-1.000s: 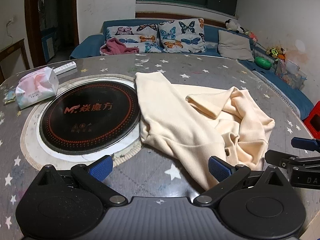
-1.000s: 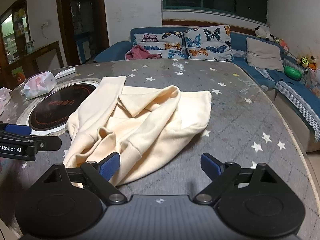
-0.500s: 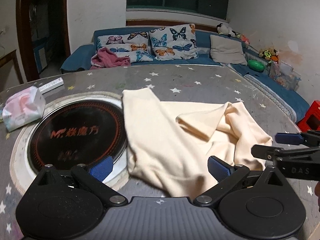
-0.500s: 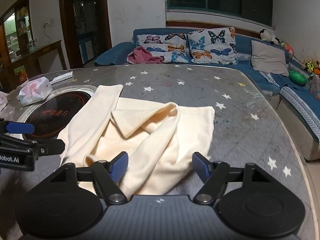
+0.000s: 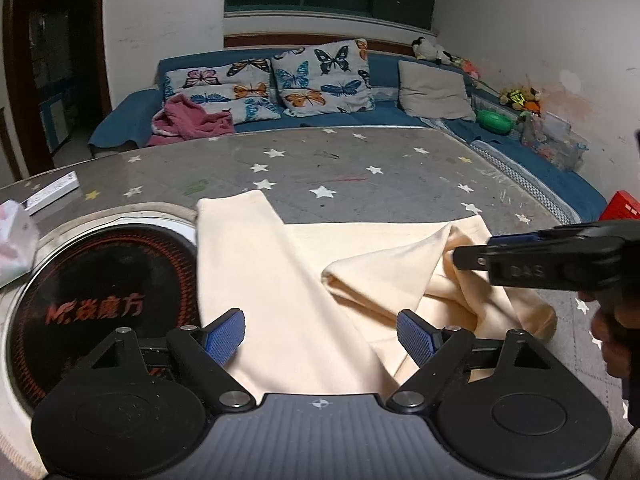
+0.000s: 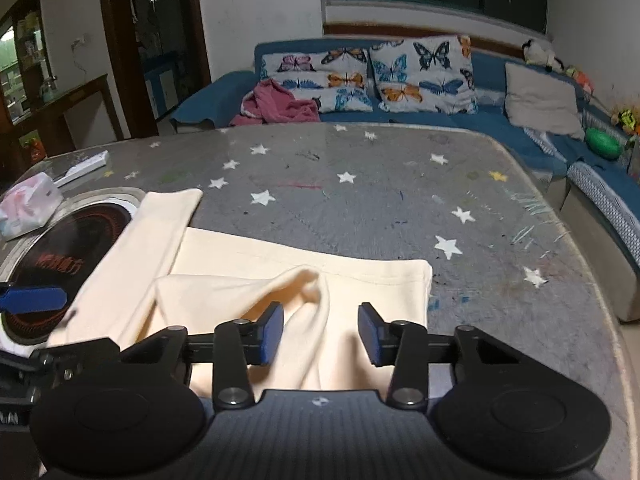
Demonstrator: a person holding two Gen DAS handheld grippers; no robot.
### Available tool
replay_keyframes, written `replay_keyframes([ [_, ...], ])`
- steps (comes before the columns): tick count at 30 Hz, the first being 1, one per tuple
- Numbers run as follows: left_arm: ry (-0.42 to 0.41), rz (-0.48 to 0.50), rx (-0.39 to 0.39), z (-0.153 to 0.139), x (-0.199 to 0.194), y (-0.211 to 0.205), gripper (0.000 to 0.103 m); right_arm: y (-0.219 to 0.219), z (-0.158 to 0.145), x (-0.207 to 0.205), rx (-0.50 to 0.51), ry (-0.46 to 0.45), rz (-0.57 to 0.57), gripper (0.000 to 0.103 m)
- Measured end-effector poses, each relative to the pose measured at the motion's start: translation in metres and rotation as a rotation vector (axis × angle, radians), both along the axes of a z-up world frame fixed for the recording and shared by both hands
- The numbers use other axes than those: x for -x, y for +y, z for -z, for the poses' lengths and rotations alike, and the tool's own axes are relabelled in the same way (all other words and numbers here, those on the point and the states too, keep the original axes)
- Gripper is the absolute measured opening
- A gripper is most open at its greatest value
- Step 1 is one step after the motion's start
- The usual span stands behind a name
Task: Fold clothes
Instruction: 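Close the right gripper on the sweatshirt edge while the left gripper grasps another edge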
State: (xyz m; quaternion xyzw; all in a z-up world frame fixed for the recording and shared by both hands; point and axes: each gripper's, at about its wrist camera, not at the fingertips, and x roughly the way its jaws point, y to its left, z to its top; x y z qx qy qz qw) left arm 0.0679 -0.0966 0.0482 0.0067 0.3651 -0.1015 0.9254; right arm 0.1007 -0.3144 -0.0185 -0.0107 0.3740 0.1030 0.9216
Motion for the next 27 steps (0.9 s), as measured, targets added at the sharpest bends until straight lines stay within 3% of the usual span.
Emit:
replay_keyframes([
  [2, 0.009, 0.004, 0.001, 0.004, -0.005, -0.002, 0.081, 0.0, 0.005, -0.007, -0.005, 0.01, -0.007, 0.03],
  [4, 0.021, 0.005, -0.001, 0.009, -0.01, -0.002, 0.074, 0.0, 0.009, -0.012, -0.012, 0.016, -0.017, 0.015],
  [7, 0.04, -0.002, 0.002, 0.016, -0.013, 0.001, 0.058, -0.001, 0.009, -0.01, -0.008, -0.003, -0.016, 0.003],
  [12, 0.041, -0.004, 0.001, 0.022, -0.013, 0.005, 0.049, -0.016, -0.005, 0.015, 0.013, -0.078, 0.033, 0.003],
  [19, 0.036, 0.005, -0.006, 0.022, -0.013, 0.005, 0.045, -0.062, -0.023, 0.083, 0.017, -0.163, 0.225, 0.003],
  [27, 0.029, 0.002, -0.02, 0.024, -0.011, 0.008, 0.043, -0.118, 0.004, 0.156, -0.055, -0.065, 0.447, 0.006],
])
